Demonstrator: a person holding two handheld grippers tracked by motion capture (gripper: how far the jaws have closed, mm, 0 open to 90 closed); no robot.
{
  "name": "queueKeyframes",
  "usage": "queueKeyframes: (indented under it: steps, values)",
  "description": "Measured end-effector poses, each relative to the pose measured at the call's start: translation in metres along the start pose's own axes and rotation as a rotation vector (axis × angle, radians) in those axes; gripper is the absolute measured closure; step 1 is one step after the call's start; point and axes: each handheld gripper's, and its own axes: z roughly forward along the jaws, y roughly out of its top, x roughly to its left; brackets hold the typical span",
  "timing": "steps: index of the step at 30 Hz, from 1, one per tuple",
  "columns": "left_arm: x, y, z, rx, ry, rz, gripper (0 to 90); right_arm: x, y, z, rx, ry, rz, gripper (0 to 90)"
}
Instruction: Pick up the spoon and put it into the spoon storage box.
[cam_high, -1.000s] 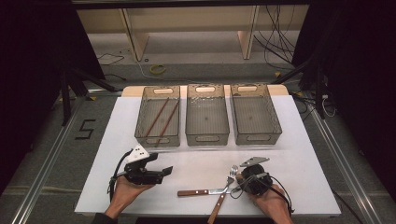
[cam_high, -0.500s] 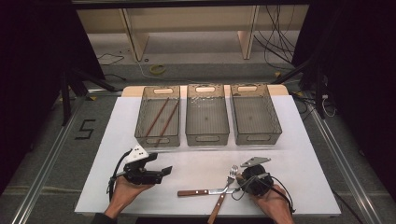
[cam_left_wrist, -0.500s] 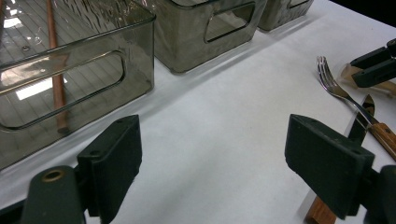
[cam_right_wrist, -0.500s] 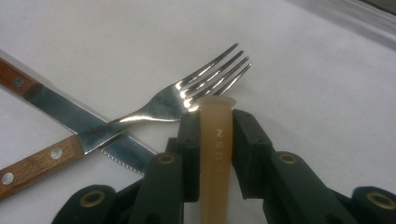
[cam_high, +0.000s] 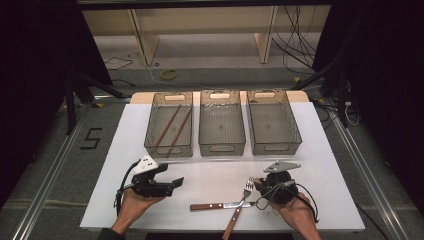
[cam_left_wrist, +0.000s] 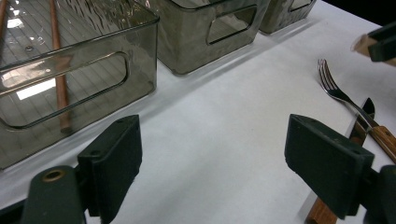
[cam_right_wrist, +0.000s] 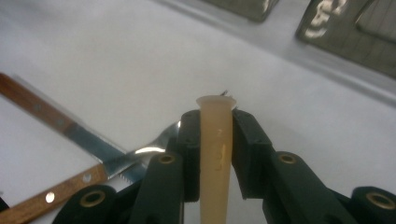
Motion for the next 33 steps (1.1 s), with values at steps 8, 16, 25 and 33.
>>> queueKeyframes:
  steps: [8, 16, 25, 33]
  values:
    - [0.002, 0.000, -0.002, -0.014, 0.003, -0.003, 18.2, -0.007, 0.031, -0.001, -0.052, 0.009, -0.008, 74.9]
    - [0.003, -0.001, -0.005, -0.042, 0.003, -0.013, 18.1, -0.013, 0.063, 0.003, -0.091, 0.002, -0.017, 74.8]
    - [0.003, -0.002, -0.006, -0.054, 0.002, -0.016, 18.0, -0.018, 0.098, 0.014, -0.129, 0.006, -0.020, 74.8]
    - [0.002, -0.003, -0.005, -0.051, -0.002, -0.010, 18.0, -0.022, 0.125, 0.024, -0.145, 0.007, -0.012, 74.8]
